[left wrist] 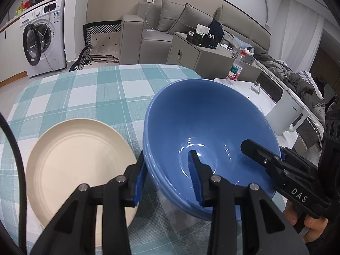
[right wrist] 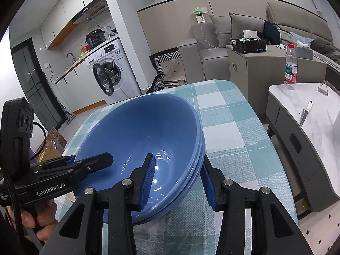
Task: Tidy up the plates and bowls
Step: 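Lift the blue bowl stack off the table with both tools, then carry the blue bowl stack with both tools over the cream plate stack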
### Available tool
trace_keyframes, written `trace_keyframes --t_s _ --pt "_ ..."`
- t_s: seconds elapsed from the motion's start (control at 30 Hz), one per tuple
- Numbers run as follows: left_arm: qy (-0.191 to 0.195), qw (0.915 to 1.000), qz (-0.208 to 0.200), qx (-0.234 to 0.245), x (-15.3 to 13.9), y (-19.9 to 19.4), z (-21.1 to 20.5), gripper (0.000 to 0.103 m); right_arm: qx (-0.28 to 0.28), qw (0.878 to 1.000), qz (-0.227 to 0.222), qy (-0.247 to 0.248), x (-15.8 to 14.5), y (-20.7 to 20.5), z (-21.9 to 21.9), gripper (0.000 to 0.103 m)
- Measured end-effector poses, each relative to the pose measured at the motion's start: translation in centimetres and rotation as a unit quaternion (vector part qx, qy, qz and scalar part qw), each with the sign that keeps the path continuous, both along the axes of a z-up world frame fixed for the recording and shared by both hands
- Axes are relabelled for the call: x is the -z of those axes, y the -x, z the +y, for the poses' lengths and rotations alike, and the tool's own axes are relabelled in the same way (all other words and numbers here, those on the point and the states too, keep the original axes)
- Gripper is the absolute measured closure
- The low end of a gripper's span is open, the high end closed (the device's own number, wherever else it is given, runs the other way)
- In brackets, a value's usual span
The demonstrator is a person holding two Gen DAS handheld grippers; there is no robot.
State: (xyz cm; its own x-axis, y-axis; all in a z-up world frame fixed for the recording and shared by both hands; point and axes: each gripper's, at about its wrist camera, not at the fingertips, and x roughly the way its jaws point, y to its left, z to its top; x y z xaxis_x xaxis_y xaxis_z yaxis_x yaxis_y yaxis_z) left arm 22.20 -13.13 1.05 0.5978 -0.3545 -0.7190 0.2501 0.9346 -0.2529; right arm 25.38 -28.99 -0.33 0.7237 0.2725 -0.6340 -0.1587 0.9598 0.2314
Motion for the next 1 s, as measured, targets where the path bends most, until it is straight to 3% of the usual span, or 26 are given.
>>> trace_keyframes --t_s 1.0 --pt "0.008 0.9985 -0.046 -0.029 -4.1 3.1 3.9 0.066 -0.026 0.998 -0.043 0.045 -5.8 3.0 4.9 0.059"
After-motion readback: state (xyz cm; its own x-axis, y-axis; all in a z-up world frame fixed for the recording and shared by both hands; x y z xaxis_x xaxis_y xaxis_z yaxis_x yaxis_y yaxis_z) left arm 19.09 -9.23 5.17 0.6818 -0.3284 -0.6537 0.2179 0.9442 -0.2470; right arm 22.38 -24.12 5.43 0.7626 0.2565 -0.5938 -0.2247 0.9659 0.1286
